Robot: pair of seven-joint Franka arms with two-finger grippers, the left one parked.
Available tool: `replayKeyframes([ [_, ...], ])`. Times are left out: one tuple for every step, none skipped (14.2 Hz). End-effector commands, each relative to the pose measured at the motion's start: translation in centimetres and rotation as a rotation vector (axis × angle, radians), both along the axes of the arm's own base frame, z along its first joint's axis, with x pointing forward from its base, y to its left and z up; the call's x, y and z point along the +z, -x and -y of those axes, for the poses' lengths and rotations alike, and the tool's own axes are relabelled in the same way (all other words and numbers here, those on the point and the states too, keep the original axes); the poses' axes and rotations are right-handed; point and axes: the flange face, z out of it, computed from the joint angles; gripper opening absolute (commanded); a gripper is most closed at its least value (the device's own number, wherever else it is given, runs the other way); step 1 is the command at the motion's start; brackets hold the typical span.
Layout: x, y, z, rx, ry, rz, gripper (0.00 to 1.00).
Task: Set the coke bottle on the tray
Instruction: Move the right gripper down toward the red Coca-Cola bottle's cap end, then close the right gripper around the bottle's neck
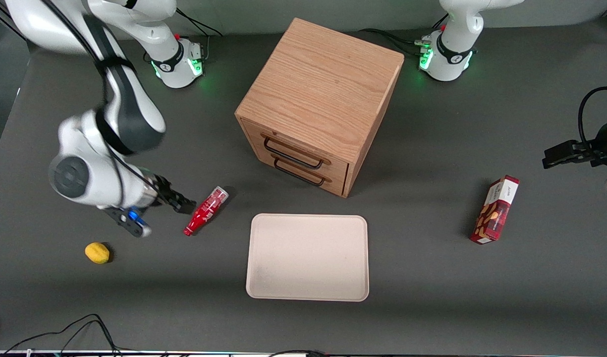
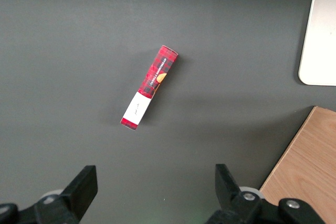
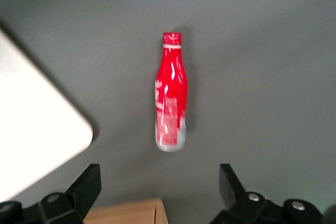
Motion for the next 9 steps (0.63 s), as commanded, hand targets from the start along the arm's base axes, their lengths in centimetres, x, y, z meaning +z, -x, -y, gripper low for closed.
replayKeyframes([
  [-5.3,-0.2,-1.0,-0.041,0.02,0.036,1.0],
  [-7.1,-0.1,-1.0,-0.046,0.027,0.031,1.0],
  [-8.5,0.1,-1.0,-0.055,0.04,0.034,1.0],
  [-9.6,0.5,-1.1,-0.065,0.05,0.048,1.0],
  [-10.7,1.0,-1.5,-0.064,0.053,0.05,1.0],
  [-11.6,1.4,-1.5,-0.063,0.053,0.044,1.0],
  [-12.5,1.9,-1.7,-0.06,0.054,0.035,1.0],
  [-13.2,2.4,-1.7,-0.06,0.05,0.045,1.0],
  [-13.9,2.7,-1.7,-0.062,0.043,0.057,1.0],
])
